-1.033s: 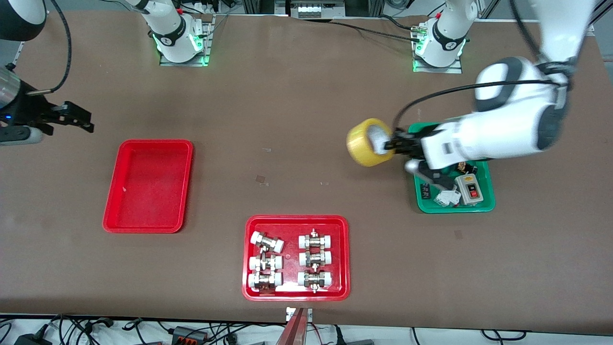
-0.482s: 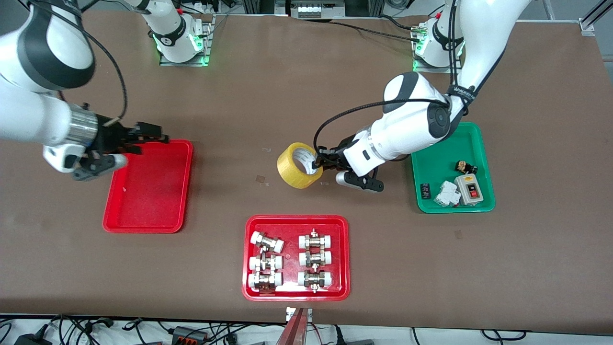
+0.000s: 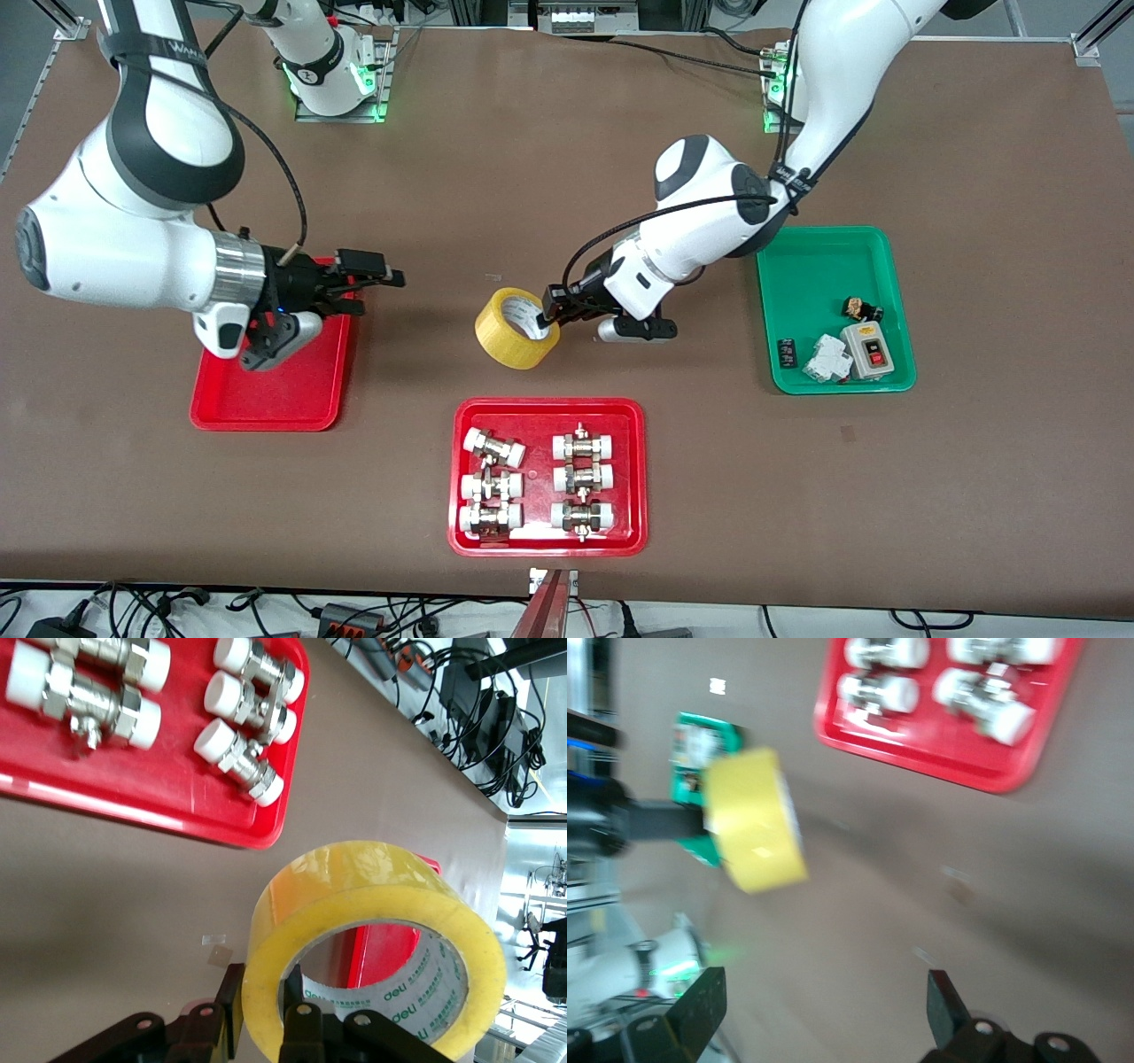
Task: Left arm passes tape to right arm into tray
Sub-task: 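Bring the right gripper to the tape held by the left gripper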
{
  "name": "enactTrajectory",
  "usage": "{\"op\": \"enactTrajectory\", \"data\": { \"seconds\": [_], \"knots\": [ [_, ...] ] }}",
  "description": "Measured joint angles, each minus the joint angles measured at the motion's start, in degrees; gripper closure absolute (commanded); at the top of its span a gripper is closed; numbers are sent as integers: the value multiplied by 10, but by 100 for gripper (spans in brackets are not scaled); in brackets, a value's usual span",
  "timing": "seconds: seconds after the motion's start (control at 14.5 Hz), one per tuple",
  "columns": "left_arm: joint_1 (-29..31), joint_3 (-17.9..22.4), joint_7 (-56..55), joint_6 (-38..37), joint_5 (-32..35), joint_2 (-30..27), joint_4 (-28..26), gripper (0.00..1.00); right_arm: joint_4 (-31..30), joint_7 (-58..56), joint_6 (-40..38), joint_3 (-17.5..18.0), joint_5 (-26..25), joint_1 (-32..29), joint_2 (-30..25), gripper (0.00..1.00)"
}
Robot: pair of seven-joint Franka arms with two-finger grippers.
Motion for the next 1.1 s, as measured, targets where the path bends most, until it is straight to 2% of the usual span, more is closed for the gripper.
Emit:
{"op": "enactTrajectory", "data": {
  "seconds": [0.14, 0.48, 0.83, 1.1],
  "knots": [
    [-6, 0, -18, 2, 0, 3, 0, 99, 8, -30, 26, 0, 24, 8, 19, 0],
    [-8, 0, -28, 2, 0, 4, 0, 99, 20, -97, 90, 0, 34, 47, 54, 0],
    [-11, 0, -31, 2, 0, 8, 0, 99, 66, -98, 98, 1, 44, 68, 92, 0],
    [-11, 0, -31, 2, 0, 9, 0, 99, 73, -107, 99, 1, 47, 75, 106, 0]
  ]
}}
